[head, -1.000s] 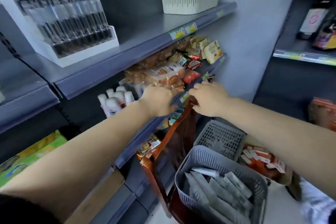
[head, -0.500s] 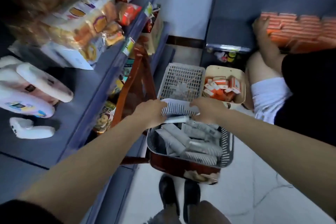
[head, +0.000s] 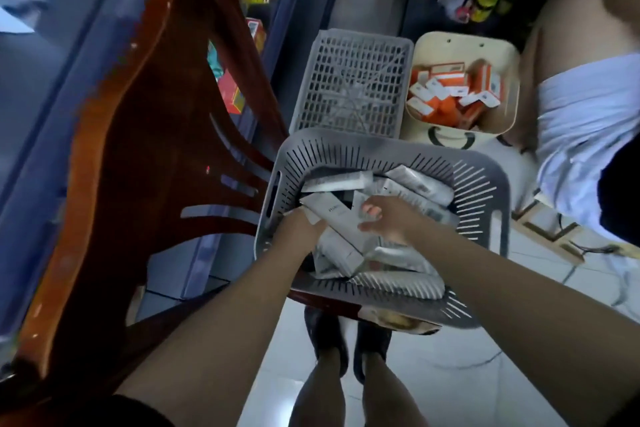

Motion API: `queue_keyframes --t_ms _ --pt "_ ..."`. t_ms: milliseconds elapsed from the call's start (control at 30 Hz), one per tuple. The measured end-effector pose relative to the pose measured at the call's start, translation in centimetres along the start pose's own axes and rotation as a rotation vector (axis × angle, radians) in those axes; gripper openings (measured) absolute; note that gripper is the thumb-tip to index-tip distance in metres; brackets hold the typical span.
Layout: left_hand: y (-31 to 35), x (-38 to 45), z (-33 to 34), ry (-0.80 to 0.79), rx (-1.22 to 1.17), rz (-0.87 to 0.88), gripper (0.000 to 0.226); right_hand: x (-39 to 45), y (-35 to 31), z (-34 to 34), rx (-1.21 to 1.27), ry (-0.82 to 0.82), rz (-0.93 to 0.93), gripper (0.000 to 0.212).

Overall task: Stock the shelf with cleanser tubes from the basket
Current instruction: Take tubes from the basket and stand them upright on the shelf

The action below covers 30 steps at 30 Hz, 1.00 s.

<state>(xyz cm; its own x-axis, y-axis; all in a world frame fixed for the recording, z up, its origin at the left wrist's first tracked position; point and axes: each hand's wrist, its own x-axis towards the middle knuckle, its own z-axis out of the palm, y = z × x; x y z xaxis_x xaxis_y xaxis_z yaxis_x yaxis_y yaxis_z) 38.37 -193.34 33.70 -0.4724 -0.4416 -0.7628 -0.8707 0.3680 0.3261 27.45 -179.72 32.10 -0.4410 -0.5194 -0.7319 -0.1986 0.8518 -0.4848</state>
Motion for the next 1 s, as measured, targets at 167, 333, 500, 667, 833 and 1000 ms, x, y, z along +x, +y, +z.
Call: queue_keyframes --t_ms 167,333,500,667,833,1000 --pt "-0.9 3.0 3.1 0.228 -0.352 -0.203 0.070 4.1 1.2 2.9 0.027 0.002 0.063 0.048" --pt "-2.6 4.4 5.1 0.186 -0.693 -0.403 0.068 6.7 0.7 4.7 0.127 -0.017 0.095 0.059" --pt "-3.0 5.1 5.1 0.131 -0.906 -0.377 0.054 7.4 0.8 3.9 0.188 -0.094 0.152 0.057" --pt "-2.8 4.5 4.7 0.082 -0.982 -0.400 0.054 6.6 1.1 3.1 0.315 -0.199 0.218 0.040" --pt "-2.8 3.5 3.6 0.122 -1.025 -0.294 0.048 5.0 0.3 2.3 0.518 -0.239 0.191 0.037" --pt "-0.2 0.4 -0.2 0.159 -0.991 -0.079 0.045 1.8 -1.9 -0.3 0.620 -0.174 0.036 0.067"
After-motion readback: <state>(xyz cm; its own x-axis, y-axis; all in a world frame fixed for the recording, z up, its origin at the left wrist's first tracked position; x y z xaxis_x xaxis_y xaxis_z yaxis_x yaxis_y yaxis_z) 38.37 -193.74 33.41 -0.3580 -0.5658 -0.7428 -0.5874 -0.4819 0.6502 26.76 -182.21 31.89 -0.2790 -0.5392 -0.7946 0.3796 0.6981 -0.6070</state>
